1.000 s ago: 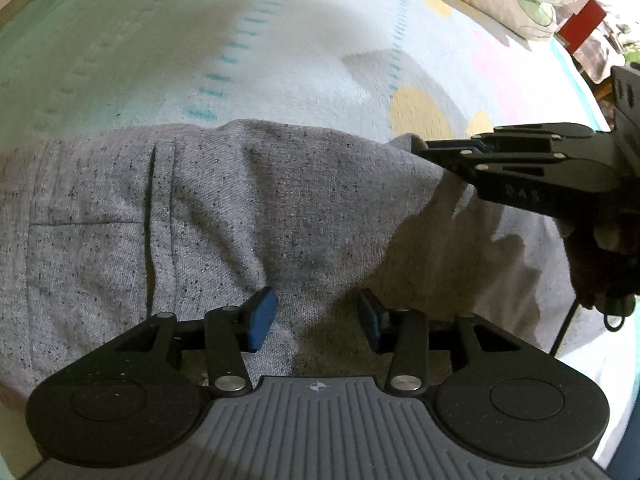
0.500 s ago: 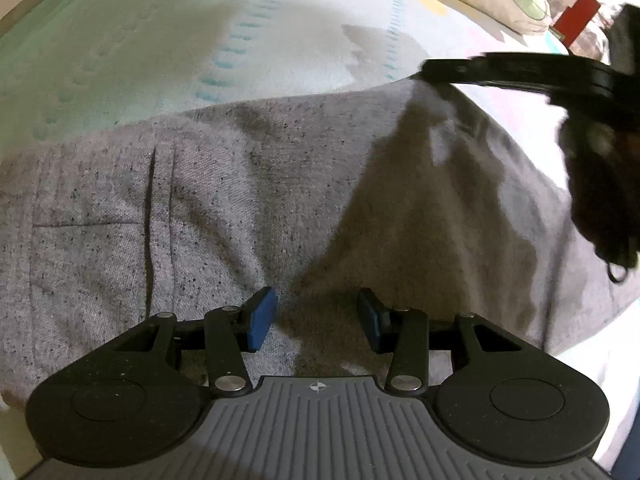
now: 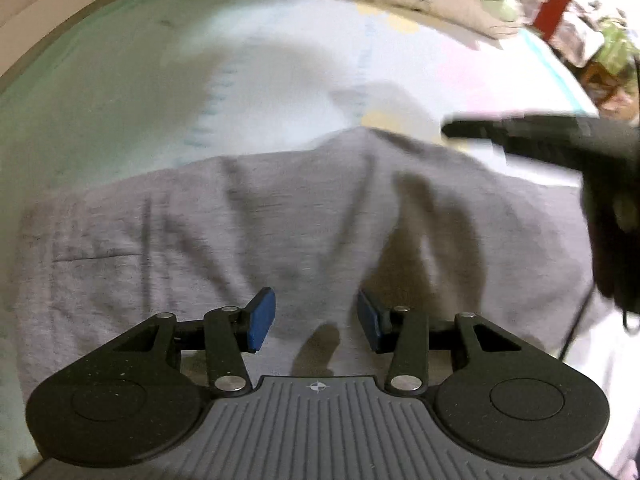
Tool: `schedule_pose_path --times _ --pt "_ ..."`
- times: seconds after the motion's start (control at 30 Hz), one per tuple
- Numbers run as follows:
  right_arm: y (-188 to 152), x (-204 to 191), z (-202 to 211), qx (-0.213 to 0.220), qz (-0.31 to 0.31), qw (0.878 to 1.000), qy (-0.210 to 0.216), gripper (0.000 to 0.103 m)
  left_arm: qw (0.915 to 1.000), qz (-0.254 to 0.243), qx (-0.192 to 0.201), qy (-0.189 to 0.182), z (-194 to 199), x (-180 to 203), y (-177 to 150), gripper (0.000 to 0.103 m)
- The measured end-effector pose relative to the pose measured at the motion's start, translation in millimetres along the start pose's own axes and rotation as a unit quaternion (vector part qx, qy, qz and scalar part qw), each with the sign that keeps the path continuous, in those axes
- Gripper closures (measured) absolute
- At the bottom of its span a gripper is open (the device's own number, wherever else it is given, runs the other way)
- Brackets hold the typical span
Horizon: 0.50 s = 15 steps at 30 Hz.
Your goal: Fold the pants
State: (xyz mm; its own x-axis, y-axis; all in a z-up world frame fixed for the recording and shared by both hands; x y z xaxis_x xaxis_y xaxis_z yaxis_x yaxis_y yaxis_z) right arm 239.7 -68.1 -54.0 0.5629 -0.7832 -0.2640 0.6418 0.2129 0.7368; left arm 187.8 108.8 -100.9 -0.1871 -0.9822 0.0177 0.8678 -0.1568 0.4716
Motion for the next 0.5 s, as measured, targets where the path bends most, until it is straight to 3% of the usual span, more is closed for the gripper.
schedule_pose_path --times 0.13,0.23,0.33,0.4,0.5 --pt "-45.1 -18.9 39.3 -0.025 -0.008 0.999 0.022 0.092 0.9979 -0.052 -0.022 -0.031 0.2 30.8 -10.6 0.059" --pt "-87.6 -31.6 49.3 -0.071 0.008 0.997 0.011 0.092 0.9912 -0.106 -0.079 -0.010 -11.6 49.3 -22.2 0.059" --pt "-126.0 -35.7 52.4 -0.125 0.009 0.992 -0.008 0.093 0.9866 -0.124 -0.106 0.004 -17.9 57.7 -20.3 0.058" --pt "-142.1 -34.2 66.5 -0.108 0.005 0.994 -0.010 0.094 0.9835 -0.142 -0.111 0.018 -20.1 67.7 -18.0 0.058" --pt "-143.4 -23.5 88.3 -0.093 -0.027 0.995 -0.018 0.089 0.9871 -0.130 -0.085 0.037 -14.4 78.2 -16.0 0.058"
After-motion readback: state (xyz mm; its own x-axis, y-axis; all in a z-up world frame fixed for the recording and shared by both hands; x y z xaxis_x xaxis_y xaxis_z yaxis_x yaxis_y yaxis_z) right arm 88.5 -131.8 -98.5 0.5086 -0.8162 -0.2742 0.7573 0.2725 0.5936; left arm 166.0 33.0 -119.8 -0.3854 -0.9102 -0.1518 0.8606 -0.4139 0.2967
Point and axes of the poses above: each gripper's, at about its wrist camera, not at the fingertips, and z roughly against the way its jaws point, x to its right, y to its top, the point moved 2 cm from there along -z, roughly the way its jaws point, and after that the axes turned 8 degrees about y, right-handed, at the moved point
